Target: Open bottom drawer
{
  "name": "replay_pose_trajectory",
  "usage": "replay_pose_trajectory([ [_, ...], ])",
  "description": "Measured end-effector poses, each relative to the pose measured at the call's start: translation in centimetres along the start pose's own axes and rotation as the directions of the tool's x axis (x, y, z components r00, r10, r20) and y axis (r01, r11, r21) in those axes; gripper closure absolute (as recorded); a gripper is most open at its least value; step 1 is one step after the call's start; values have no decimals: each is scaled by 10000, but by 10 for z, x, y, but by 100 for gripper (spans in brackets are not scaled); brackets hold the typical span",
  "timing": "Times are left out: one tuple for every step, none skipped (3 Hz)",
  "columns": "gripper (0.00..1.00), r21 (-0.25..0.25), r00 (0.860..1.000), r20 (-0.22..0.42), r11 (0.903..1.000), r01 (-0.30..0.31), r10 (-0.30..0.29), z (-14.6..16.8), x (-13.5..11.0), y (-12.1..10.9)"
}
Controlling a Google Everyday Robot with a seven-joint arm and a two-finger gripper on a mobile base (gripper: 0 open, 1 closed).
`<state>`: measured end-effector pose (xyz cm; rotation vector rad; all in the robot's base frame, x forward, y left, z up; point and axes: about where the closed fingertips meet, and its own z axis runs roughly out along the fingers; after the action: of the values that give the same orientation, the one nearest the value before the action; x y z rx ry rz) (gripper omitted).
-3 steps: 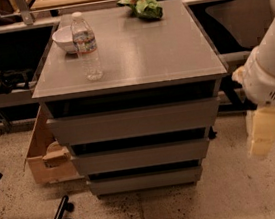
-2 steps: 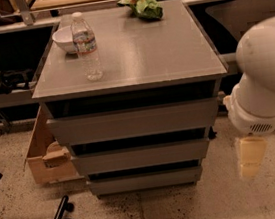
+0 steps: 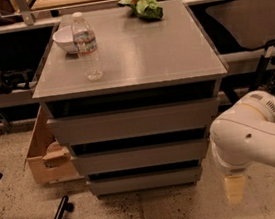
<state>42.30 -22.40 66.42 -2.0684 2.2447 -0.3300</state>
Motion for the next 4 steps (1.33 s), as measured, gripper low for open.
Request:
replay_pose_trajectory([
  [0, -1066, 9998, 183, 9942, 138, -119, 40, -10, 4],
  [0, -1362, 9998, 119, 9906, 157, -142, 47, -9, 10],
  [0, -1611, 9993, 364, 9868, 171, -114, 76, -29, 17],
  [0, -1863, 9969, 780, 9823, 206, -62, 136, -63, 28],
])
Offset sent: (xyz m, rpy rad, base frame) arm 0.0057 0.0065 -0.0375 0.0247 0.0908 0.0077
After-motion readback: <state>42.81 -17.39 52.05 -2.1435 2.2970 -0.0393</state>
